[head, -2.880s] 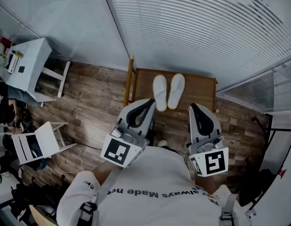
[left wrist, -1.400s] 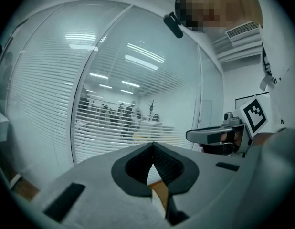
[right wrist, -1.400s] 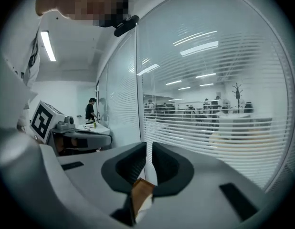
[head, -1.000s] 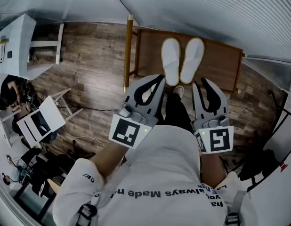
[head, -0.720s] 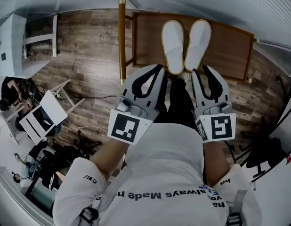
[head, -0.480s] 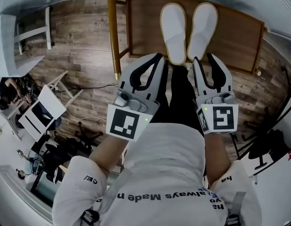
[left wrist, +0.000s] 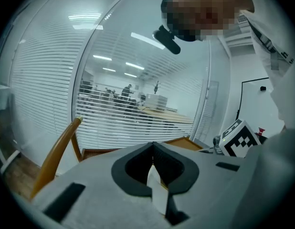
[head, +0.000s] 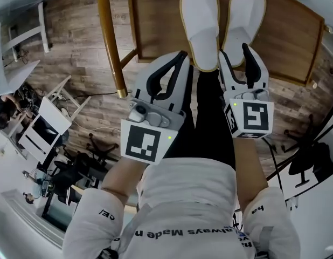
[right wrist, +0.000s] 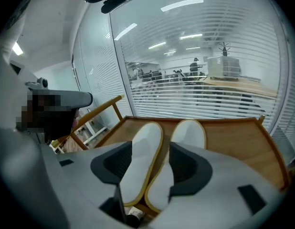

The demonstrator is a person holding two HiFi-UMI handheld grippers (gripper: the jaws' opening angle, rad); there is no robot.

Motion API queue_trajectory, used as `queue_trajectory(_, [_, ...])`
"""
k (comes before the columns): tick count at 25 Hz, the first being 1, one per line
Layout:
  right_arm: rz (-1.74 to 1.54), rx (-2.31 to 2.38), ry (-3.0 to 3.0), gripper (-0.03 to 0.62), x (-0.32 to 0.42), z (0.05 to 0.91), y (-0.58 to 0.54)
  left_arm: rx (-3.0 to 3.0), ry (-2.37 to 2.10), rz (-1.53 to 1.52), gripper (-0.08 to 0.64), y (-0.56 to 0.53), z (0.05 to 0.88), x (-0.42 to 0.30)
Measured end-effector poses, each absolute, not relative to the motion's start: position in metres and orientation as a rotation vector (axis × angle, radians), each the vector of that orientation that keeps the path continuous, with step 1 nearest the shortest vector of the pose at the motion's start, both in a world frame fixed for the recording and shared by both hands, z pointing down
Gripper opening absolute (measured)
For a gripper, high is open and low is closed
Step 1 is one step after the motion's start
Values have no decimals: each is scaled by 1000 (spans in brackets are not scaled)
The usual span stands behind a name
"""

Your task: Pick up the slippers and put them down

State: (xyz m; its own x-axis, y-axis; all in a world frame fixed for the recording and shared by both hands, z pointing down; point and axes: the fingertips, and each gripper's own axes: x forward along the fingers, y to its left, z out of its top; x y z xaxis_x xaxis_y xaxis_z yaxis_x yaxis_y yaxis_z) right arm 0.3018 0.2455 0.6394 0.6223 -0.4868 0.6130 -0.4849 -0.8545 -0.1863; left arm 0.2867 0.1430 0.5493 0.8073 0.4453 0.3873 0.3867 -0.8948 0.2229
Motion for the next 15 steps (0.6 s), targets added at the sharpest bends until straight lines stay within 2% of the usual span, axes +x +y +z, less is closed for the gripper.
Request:
queue_trajectory(8, [-1133,-2837,749,244,320,696,244,2852,643,678,11,147,601,292])
queue_trajectory(15, [-1148,-2842,703,247,333,720,245,2829,654,705,11,152,628,295])
